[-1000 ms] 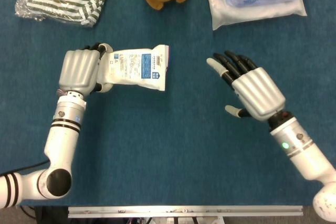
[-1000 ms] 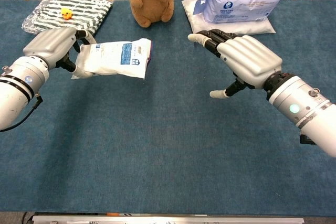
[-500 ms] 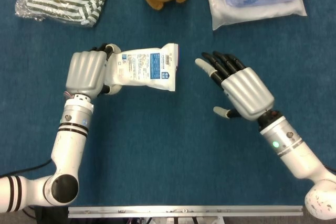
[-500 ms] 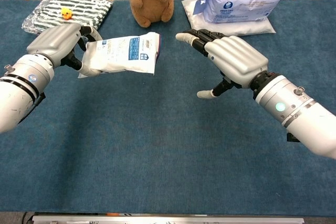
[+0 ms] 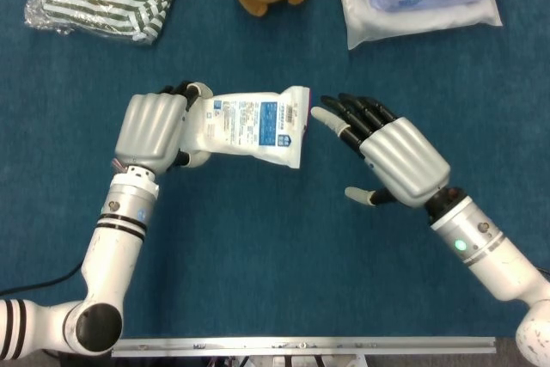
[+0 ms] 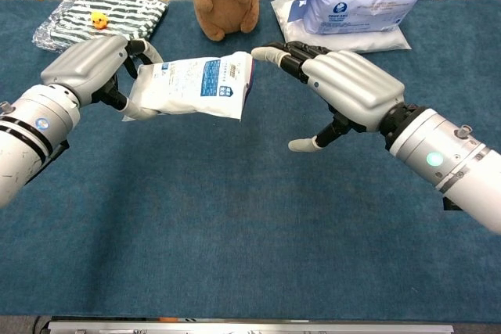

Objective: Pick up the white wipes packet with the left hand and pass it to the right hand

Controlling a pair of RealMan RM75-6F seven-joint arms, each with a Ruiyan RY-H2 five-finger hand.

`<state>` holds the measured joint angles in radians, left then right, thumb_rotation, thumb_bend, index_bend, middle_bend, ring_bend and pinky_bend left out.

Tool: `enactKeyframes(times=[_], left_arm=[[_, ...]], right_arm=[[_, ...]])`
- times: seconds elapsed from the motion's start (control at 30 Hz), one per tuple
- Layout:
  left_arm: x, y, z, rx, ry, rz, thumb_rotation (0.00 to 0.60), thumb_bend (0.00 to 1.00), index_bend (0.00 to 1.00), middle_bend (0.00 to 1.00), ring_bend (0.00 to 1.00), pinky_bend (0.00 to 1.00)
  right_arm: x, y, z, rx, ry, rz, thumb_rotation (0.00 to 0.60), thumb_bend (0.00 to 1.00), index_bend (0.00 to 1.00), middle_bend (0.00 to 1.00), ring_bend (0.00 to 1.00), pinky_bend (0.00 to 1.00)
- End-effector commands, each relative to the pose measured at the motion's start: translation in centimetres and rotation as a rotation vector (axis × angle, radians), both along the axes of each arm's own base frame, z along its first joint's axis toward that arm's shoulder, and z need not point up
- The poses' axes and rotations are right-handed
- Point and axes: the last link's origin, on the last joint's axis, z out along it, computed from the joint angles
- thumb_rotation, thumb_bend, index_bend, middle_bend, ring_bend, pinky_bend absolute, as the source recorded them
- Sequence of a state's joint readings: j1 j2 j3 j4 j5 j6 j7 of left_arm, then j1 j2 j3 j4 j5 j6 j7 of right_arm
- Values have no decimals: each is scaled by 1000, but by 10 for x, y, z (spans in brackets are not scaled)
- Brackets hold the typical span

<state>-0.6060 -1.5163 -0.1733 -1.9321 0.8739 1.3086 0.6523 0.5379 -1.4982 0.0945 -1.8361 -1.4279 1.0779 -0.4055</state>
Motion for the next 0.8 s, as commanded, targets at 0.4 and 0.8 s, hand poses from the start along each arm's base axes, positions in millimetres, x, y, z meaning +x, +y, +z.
enactKeyframes(times=[0.4, 0.8], left_arm=[[13, -17, 2, -58, -43, -63, 600, 164, 407, 389, 367, 537], [18, -20, 2, -139, -112, -62, 600, 164, 407, 390, 369, 537]], right_arm=[[-6, -5, 5, 11, -2, -23, 600, 0, 0, 50, 6, 129], [-9, -4, 2, -10, -33, 115, 600, 0, 4, 129, 36, 182]])
